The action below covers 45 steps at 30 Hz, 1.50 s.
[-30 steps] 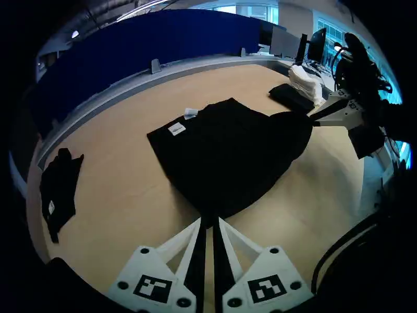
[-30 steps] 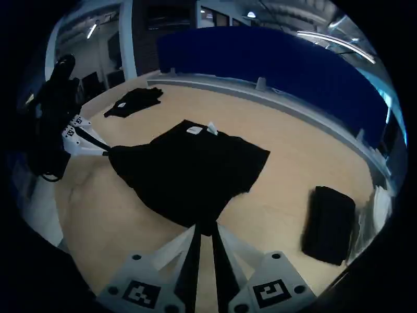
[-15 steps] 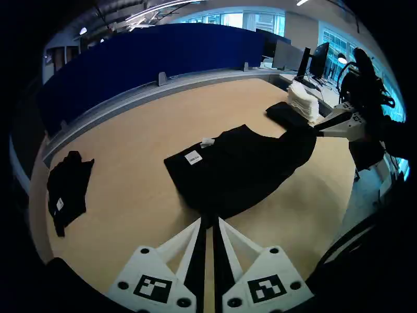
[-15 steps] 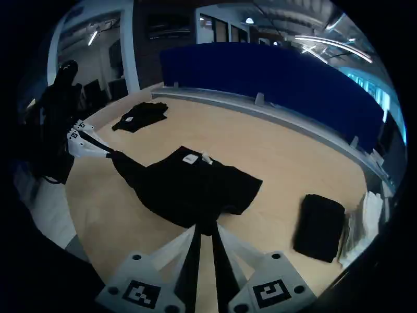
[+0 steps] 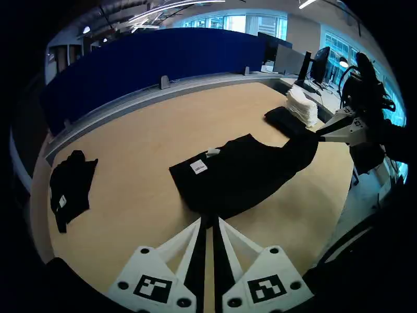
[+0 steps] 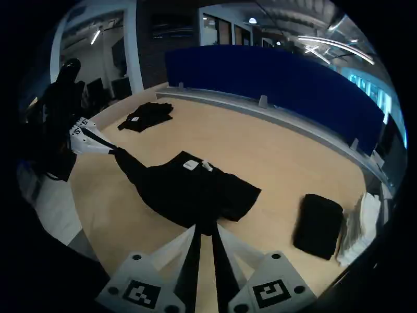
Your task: Fold towel
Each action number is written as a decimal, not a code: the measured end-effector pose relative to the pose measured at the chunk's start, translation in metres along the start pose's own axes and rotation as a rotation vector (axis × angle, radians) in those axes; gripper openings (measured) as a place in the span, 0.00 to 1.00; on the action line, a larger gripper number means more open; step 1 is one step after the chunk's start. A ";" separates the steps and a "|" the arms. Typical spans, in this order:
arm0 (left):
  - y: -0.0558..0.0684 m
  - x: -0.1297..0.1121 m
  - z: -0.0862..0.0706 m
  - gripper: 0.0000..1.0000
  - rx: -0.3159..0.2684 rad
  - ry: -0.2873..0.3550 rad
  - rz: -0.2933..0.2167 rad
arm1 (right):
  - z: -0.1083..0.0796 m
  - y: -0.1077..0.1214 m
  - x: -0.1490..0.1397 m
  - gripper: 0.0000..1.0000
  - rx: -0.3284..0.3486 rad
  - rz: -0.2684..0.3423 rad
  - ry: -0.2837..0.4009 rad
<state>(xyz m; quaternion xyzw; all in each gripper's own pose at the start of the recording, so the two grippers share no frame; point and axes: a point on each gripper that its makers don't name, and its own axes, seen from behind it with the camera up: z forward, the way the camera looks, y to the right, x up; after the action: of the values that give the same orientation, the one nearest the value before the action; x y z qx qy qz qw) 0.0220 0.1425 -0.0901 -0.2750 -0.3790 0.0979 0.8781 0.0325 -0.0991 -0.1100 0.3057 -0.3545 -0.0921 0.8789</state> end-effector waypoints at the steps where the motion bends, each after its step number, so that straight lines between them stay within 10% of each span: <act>1: -0.001 0.001 0.001 0.08 0.002 0.000 -0.002 | 0.001 0.001 0.000 0.14 0.000 0.001 -0.002; 13: -0.016 0.027 0.021 0.08 0.036 0.013 -0.025 | 0.023 0.023 0.010 0.14 -0.011 0.004 -0.023; 45: -0.066 0.030 0.149 0.08 0.049 -0.076 -0.046 | 0.136 0.098 -0.003 0.14 -0.066 0.110 -0.109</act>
<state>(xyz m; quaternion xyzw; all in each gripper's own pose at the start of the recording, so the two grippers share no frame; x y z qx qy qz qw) -0.0669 0.1606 0.0489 -0.2407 -0.4156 0.0975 0.8717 -0.0675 -0.0840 0.0237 0.2512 -0.4147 -0.0716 0.8716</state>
